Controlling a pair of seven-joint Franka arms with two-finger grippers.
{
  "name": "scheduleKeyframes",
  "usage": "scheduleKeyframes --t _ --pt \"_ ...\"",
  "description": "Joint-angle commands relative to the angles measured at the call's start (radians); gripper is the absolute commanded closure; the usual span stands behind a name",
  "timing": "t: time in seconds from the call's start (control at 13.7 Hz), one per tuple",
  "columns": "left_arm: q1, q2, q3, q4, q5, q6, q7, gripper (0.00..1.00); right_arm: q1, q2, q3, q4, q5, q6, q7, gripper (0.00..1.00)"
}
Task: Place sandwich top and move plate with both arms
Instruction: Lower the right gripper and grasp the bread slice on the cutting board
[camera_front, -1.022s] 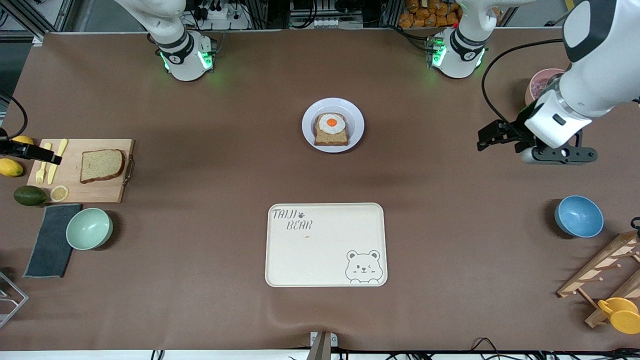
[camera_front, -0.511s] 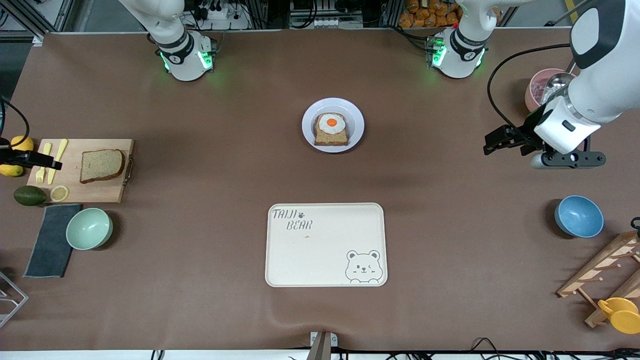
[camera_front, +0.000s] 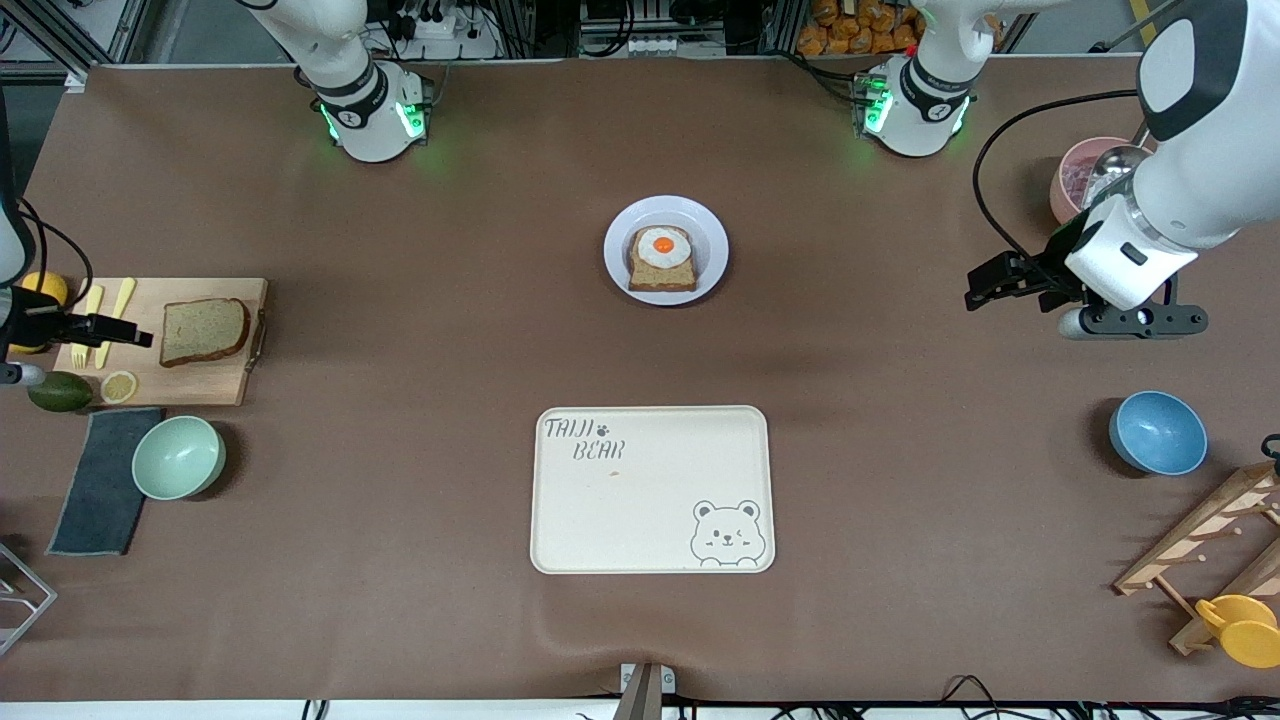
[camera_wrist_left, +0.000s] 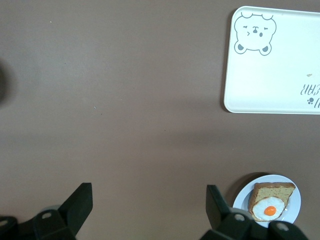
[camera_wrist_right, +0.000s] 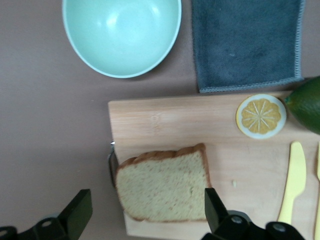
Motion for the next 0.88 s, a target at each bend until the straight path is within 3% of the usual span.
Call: scheduleKeyframes --t 0.0,0.37,0.66,0.8 --pt "0.007 -0.003 -0.004 -0.001 -0.011 0.009 0.009 0.0 -0.051 0.062 0.018 0.009 0.02 0.046 -0.116 0.07" --pt "0.009 -0.002 -0.004 -0.001 -0.011 0.01 0.011 0.0 -0.077 0.096 0.017 0.012 0.023 0.051 -0.147 0.1" --pt "0.007 -0.003 -0.004 -0.001 -0.012 0.01 0.011 0.0 -0.103 0.131 0.017 0.014 0.025 0.07 -0.199 0.31" --pt "-0.007 -0.003 -0.007 -0.007 -0.012 0.007 0.009 0.0 -0.108 0.149 0.018 0.014 0.025 0.074 -0.201 0.31"
